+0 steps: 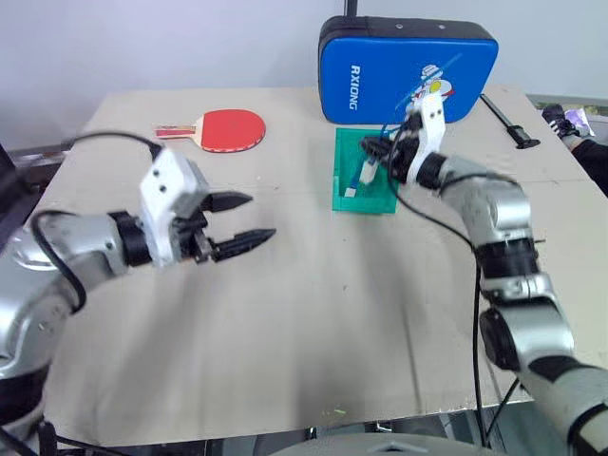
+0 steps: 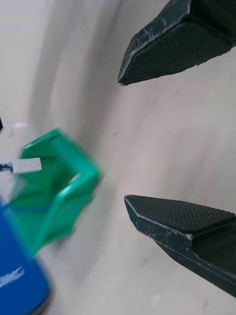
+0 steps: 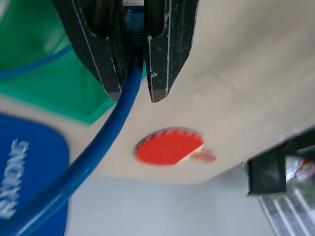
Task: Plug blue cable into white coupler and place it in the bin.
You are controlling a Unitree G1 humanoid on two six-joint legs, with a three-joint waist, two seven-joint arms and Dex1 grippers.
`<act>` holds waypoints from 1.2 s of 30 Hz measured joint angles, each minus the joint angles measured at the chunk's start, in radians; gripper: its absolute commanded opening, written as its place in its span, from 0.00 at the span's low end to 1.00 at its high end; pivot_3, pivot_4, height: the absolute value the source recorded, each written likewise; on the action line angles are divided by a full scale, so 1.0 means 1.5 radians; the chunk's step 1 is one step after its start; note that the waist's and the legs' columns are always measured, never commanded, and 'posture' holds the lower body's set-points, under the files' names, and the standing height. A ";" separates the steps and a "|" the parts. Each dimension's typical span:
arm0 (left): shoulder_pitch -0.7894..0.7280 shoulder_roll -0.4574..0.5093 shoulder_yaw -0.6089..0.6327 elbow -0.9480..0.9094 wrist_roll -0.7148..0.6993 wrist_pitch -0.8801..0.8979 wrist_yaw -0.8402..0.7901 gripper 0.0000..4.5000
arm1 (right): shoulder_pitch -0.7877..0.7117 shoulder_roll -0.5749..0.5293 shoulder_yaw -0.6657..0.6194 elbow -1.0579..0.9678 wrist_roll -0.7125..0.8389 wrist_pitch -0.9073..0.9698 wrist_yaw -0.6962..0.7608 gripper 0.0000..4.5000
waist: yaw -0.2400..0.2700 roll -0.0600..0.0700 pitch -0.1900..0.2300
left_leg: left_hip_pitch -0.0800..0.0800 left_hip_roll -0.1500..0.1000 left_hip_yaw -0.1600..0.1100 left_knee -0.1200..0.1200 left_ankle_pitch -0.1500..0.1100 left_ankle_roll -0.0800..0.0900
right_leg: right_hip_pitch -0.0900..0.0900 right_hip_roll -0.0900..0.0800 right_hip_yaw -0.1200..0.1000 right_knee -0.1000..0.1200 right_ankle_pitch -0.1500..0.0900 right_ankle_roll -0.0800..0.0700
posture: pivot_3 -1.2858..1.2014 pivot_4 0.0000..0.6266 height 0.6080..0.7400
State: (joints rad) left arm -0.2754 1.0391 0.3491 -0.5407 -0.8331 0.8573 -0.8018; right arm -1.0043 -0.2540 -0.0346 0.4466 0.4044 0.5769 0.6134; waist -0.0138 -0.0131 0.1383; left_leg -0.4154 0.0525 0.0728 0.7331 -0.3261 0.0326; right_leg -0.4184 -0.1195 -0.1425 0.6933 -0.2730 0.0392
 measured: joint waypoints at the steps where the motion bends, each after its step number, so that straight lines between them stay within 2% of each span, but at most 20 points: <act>1: -0.015 0.000 -0.001 0.005 -0.009 0.009 0.006 0.80 | -0.026 0.000 -0.003 0.049 -0.003 -0.004 0.004 0.00 | 0.000 0.000 0.000 | -0.001 0.000 0.000 -0.001 0.000 0.000 | 0.000 0.000 0.000 -0.001 0.000 0.000 | 0.52 0.24 0.41; 3: -0.032 -0.001 -0.003 0.008 -0.018 0.022 0.015 0.82 | -0.060 0.004 -0.008 0.126 -0.007 -0.013 0.010 0.18 | -0.001 0.000 0.000 | -0.001 0.000 0.001 -0.001 0.000 0.000 | 0.000 0.000 0.000 -0.002 0.000 0.000 | 0.52 0.24 0.41; 4: -0.041 -0.001 -0.005 0.009 -0.023 0.031 0.020 0.82 | -0.084 0.005 -0.013 0.188 -0.011 -0.021 0.014 0.22 | -0.001 0.000 0.001 | -0.001 0.000 0.001 -0.002 0.000 0.000 | -0.001 0.000 0.000 -0.003 0.000 0.000 | 0.52 0.24 0.41; 7: -0.050 -0.002 -0.005 0.008 -0.035 0.047 0.033 0.82 | -0.121 0.008 -0.016 0.288 -0.024 -0.040 0.025 0.56 | -0.002 0.000 0.001 | -0.002 0.000 0.001 -0.003 0.000 0.000 | -0.001 0.000 -0.001 -0.004 0.000 0.000 | 0.52 0.24 0.41; 10: -0.049 -0.006 -0.009 0.001 -0.043 0.055 0.042 0.82 | -0.130 0.008 -0.016 0.314 -0.039 -0.065 0.030 0.91 | -0.002 0.000 0.002 | -0.002 0.000 0.001 -0.003 0.000 0.000 | 0.000 0.000 -0.001 -0.004 0.000 0.000 | 0.52 0.24 0.41; 11: -0.049 -0.006 -0.010 0.000 -0.044 0.057 0.043 0.82 | -0.131 0.007 -0.016 0.315 -0.048 -0.076 0.029 0.99 | -0.002 0.000 0.002 | -0.002 0.000 0.001 -0.002 0.000 0.000 | 0.000 0.000 -0.001 -0.004 0.000 0.000 | 0.52 0.24 0.41; 15: -0.049 -0.010 -0.012 0.000 -0.044 0.059 0.048 0.82 | -0.128 -0.009 -0.016 0.291 -0.060 -0.088 0.028 0.99 | -0.001 0.000 0.002 | -0.002 0.000 0.000 0.000 0.000 0.000 | 0.000 0.000 -0.001 -0.003 0.000 0.000 | 0.52 0.24 0.41; 19: -0.045 -0.028 -0.017 -0.006 -0.039 0.054 0.067 0.82 | -0.055 -0.064 -0.025 0.085 -0.035 -0.035 0.043 0.99 | 0.003 0.000 0.002 | -0.002 0.000 -0.001 0.000 0.000 0.000 | 0.001 0.000 -0.001 -0.003 0.000 0.000 | 0.52 0.24 0.41; 22: -0.026 -0.109 -0.036 -0.019 0.039 -0.006 0.152 0.82 | 0.058 -0.096 -0.102 -0.130 0.069 0.096 0.029 0.99 | 0.008 0.000 0.002 | -0.002 0.000 -0.001 0.000 0.000 0.000 | 0.002 0.000 -0.002 -0.004 0.000 0.000 | 0.52 0.24 0.41; 24: 0.008 -0.161 -0.036 -0.024 0.061 -0.023 0.199 0.82 | 0.123 -0.117 -0.132 -0.216 0.106 0.135 0.022 0.99 | 0.007 0.000 0.002 | -0.001 0.000 -0.001 0.000 0.000 0.000 | 0.002 0.000 -0.002 -0.004 0.000 0.000 | 0.52 0.24 0.41; 26: 0.080 -0.184 -0.037 -0.046 0.079 -0.041 0.211 0.82 | 0.213 -0.153 -0.150 -0.298 0.125 0.137 0.039 0.99 | 0.005 0.000 0.002 | 0.000 0.000 -0.001 -0.001 0.000 0.000 | 0.003 0.000 -0.002 -0.004 0.000 0.000 | 0.52 0.24 0.41; 29: 0.175 -0.241 -0.043 -0.075 0.134 -0.102 0.235 0.82 | 0.392 -0.207 -0.158 -0.402 0.130 0.104 0.102 0.99 | 0.008 0.000 0.002 | 0.001 0.000 -0.001 -0.002 0.000 0.000 | 0.004 0.000 -0.002 -0.008 0.000 0.000 | 0.52 0.24 0.41; 31: 0.222 -0.270 -0.061 -0.075 0.192 -0.142 0.264 0.82 | 0.486 -0.210 -0.159 -0.424 0.125 0.053 0.142 0.99 | 0.012 0.000 0.002 | 0.001 0.000 -0.001 -0.002 0.000 0.000 | 0.004 0.000 -0.002 -0.008 0.000 0.001 | 0.52 0.24 0.41; 32: 0.269 -0.292 -0.084 -0.072 0.239 -0.183 0.281 0.82 | 0.573 -0.216 -0.159 -0.438 0.108 -0.016 0.186 0.99 | 0.013 0.001 0.001 | 0.001 0.000 -0.001 -0.002 0.000 -0.001 | 0.004 0.000 -0.001 -0.008 0.001 0.001 | 0.52 0.24 0.41; 36: 0.424 -0.321 -0.162 -0.039 0.325 -0.280 0.259 0.82 | 0.749 -0.221 -0.160 -0.400 0.065 -0.185 0.287 0.99 | 0.017 0.001 0.000 | 0.002 0.000 0.000 0.000 0.000 0.000 | 0.005 0.000 0.000 -0.008 0.001 0.001 | 0.52 0.24 0.41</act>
State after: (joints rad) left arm 0.3600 0.5574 0.1064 -0.5997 -0.3450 0.4368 -0.4135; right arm 0.1194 -0.5856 -0.2739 -0.1541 0.5013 0.2994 1.0433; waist 0.0118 -0.0119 0.1388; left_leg -0.4128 0.0533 0.0721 0.7330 -0.3259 0.0322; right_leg -0.4111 -0.1192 -0.1427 0.6807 -0.2716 0.0414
